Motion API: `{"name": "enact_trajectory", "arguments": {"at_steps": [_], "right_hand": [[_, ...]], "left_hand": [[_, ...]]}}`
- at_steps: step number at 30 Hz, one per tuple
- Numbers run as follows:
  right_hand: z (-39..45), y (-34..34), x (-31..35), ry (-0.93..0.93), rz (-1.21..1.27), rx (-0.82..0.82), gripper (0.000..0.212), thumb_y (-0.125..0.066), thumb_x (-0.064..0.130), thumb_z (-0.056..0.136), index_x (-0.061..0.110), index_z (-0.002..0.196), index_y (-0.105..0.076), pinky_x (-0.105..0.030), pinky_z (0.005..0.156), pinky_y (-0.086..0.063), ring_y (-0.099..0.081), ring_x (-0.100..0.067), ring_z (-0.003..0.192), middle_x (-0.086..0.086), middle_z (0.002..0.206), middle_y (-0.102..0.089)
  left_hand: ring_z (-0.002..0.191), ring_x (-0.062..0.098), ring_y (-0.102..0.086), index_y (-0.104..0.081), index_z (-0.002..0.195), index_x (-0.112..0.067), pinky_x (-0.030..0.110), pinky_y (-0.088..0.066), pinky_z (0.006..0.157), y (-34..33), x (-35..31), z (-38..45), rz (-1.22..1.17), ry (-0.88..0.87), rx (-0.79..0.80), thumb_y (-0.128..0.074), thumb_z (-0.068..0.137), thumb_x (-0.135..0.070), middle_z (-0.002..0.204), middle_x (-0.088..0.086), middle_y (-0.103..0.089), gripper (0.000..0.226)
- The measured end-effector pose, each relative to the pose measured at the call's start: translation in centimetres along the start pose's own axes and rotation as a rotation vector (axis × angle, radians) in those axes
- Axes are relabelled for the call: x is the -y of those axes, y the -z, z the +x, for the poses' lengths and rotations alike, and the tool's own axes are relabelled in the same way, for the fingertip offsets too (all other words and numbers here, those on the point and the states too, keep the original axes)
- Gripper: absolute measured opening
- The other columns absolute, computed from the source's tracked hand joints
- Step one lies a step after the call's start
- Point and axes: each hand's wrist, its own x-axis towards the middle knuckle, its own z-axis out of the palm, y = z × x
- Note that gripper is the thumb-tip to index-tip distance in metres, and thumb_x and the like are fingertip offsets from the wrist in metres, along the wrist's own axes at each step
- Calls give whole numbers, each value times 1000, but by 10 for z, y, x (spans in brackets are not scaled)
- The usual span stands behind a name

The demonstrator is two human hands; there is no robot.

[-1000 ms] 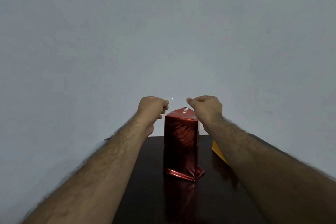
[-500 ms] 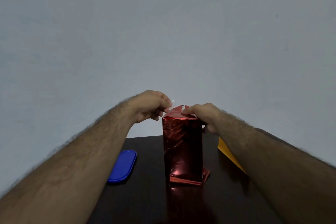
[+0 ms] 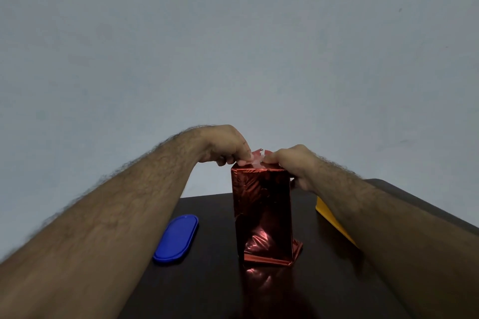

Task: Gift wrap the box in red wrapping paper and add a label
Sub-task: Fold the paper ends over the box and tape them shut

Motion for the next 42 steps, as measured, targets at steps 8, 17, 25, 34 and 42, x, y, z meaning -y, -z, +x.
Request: {"name": "enact_trajectory", "arguments": {"at_steps": [8, 17, 25, 34, 42], "right_hand": [[2, 2, -1, 4, -5, 10, 41, -91, 21, 77, 6, 108, -68, -50, 79, -65, -78, -27, 88, -11, 99, -78], [1, 3, 0, 1, -16, 20, 48, -93, 23, 76, 7, 113, -67, -35, 61, -62, -77, -23, 85, -9, 100, -78], [1, 4, 0, -7, -29, 12, 49, -93, 24, 74, 6, 113, -68, -36, 60, -59, -76, -23, 84, -9, 98, -78], [-8, 3, 1, -19, -20, 5, 47, -92, 21, 74, 6, 111, -68, -39, 63, -61, -74, -23, 82, -10, 99, -77], [-15, 3, 2, -34, 6, -14, 47, -91, 21, 76, 5, 113, -67, -29, 52, -54, -69, -20, 74, -10, 100, -75]], "left_hand": [[62, 16, -49, -76, 79, -4, 29, -37, 54, -4, -16, 2, 169, 33, -3, -84, 83, -9, 68, 6, -69, 9], [57, 15, -53, -74, 78, -8, 26, -44, 52, 10, -21, 0, 295, 172, -11, -99, 74, -33, 69, 3, -69, 36], [60, 19, -44, -65, 86, -10, 28, -36, 54, 3, -13, -4, 79, 141, -135, -100, 72, -37, 66, 3, -57, 46], [51, 13, -28, -59, 78, -13, 24, -25, 48, -17, -6, 3, -205, 325, -213, -92, 78, -12, 65, 1, -44, 34], [60, 17, -40, -64, 90, -4, 27, -32, 52, -25, -11, -2, -125, 322, -308, -95, 80, -23, 80, 5, -57, 38]]}}
